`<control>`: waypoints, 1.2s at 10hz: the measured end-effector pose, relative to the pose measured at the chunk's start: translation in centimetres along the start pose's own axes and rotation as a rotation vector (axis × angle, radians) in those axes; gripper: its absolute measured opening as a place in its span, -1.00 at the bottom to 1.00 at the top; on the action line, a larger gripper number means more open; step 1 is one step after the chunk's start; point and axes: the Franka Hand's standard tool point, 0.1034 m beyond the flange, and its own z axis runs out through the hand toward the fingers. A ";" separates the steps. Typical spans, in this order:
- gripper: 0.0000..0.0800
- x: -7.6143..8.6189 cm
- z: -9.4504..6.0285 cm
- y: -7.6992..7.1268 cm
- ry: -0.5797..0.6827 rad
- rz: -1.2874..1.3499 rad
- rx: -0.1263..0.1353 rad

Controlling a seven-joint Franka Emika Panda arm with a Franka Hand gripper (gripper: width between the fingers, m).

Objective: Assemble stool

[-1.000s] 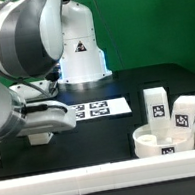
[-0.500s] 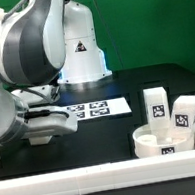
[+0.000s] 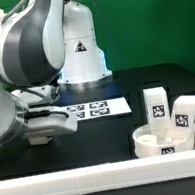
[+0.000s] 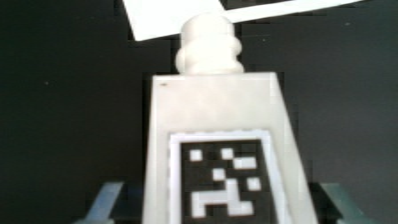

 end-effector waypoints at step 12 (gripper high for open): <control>-0.16 -1.7 -5.9 -10.9 0.121 0.381 -0.037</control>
Offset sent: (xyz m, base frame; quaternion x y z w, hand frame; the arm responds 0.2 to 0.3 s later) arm 0.0178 0.0075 0.0385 -0.0105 0.0063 0.0462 0.9989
